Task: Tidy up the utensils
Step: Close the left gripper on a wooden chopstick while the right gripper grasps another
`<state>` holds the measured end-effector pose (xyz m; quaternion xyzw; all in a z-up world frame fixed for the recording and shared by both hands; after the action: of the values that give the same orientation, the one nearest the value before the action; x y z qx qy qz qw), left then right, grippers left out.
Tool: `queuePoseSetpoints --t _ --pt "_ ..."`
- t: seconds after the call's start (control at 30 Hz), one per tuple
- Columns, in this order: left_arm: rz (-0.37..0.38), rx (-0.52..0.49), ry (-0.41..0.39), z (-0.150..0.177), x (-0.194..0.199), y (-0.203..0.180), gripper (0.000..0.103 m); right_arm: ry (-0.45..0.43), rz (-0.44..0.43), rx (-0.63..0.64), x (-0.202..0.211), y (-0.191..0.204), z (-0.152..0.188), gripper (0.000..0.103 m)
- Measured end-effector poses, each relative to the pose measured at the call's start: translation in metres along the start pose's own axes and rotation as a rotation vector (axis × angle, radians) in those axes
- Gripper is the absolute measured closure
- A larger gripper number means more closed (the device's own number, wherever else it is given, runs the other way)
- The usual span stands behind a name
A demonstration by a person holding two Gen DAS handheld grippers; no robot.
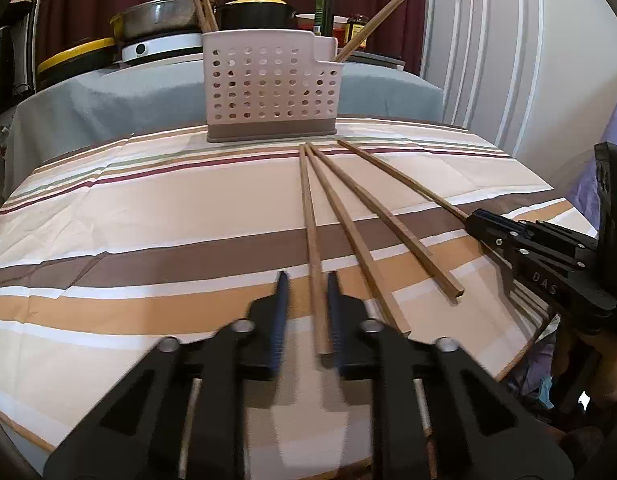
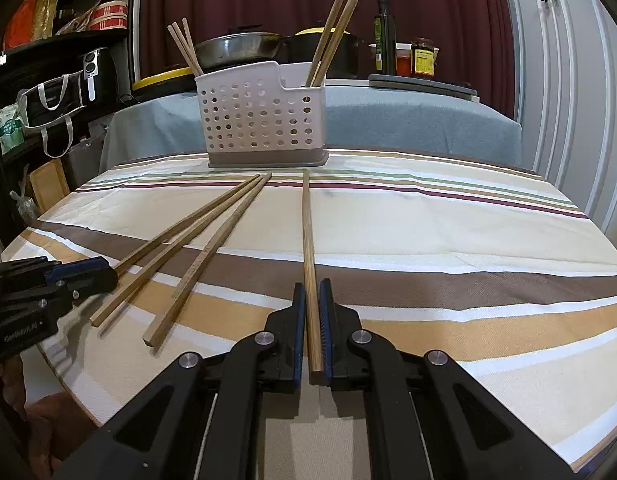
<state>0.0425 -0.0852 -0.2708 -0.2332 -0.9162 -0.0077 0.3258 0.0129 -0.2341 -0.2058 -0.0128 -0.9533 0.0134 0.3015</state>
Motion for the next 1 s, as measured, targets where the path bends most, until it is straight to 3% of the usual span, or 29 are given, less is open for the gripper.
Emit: queuePoseSetpoints --t 0.07,0.57,0.73,1.0 --pt "-0.008 0.010 -0.005 0.000 0.001 0.006 0.096 -0.002 -0.002 0.000 0.000 0.000 0.000 0.095" --pt "-0.039 0.011 -0.023 -0.001 0.007 0.021 0.096 -0.042 -0.034 0.001 0.006 -0.002 0.007 0.088" --pt "-0.039 0.000 -0.036 -0.004 0.009 0.019 0.096 -0.039 -0.045 -0.006 0.007 -0.003 0.005 0.096" --pt "-0.039 -0.011 -0.061 -0.009 0.014 0.018 0.097 -0.061 -0.036 0.011 0.014 0.001 -0.003 0.096"
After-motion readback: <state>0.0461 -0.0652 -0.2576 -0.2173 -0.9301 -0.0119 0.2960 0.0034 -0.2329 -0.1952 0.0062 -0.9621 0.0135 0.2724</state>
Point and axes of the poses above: each gripper's, at about its wrist camera, not at the fingertips, and x roughly against the way its jaws point, y to its left, z to its underside, the point moved 6 cm from there along -x, roughly the way its jaws point, and after that the axes turned 7 degrees about z, right-handed, at the moved point
